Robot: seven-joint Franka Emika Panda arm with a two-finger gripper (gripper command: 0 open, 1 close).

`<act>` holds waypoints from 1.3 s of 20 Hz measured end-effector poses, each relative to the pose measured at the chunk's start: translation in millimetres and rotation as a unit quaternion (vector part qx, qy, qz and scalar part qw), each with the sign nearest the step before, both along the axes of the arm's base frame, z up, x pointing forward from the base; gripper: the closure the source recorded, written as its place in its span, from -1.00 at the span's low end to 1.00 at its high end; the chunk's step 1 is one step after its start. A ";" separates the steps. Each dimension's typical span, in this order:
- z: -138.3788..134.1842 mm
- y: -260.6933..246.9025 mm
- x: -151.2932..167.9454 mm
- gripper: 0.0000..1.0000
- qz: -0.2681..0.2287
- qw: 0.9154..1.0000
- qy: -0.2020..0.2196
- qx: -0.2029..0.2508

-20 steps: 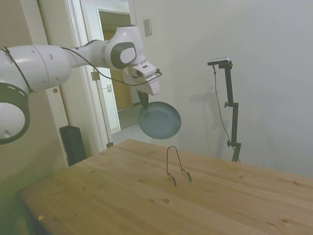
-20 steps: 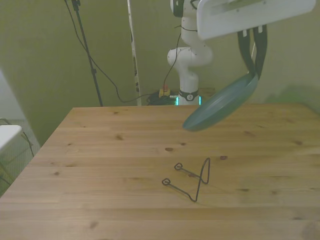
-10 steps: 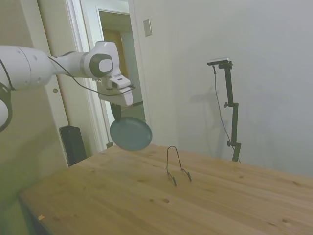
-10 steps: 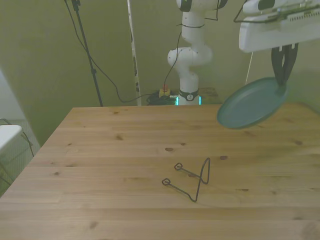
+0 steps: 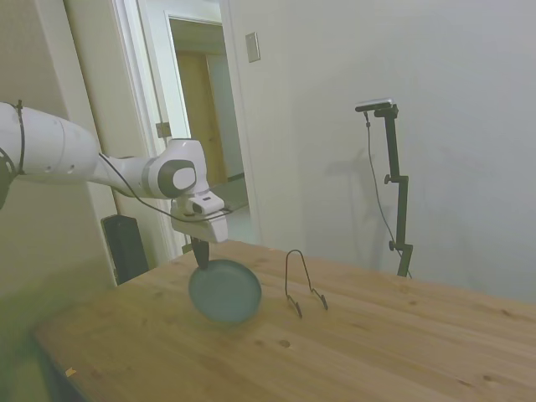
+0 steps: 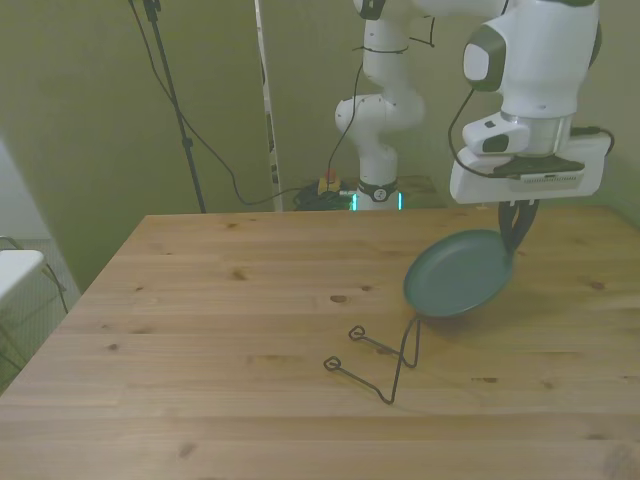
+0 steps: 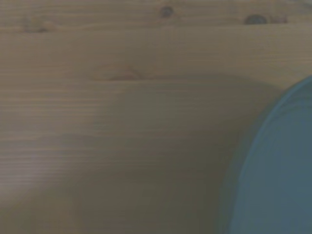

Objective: Unload the plate

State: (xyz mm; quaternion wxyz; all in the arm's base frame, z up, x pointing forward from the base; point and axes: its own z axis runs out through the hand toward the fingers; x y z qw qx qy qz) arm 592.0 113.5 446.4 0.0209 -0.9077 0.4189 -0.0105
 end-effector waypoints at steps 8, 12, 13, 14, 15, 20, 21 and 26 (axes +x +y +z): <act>-49.3 -5.7 7.8 1.00 -0.012 1.000 0.008 -0.025; -63.3 -7.4 13.0 -1.00 -0.010 0.999 0.009 -0.033; -62.6 -7.3 13.4 -1.00 -0.010 0.999 0.008 -0.033; -61.7 -7.0 13.7 -1.00 -0.010 0.999 0.007 -0.033; -60.9 -6.9 14.0 -1.00 -0.010 0.999 0.006 -0.033; -58.9 -7.3 15.1 -1.00 -0.011 0.999 0.004 -0.033; -58.7 -7.4 15.3 -1.00 -0.011 0.999 0.004 -0.033; -58.0 -8.3 15.4 -1.00 -0.011 0.999 0.004 -0.033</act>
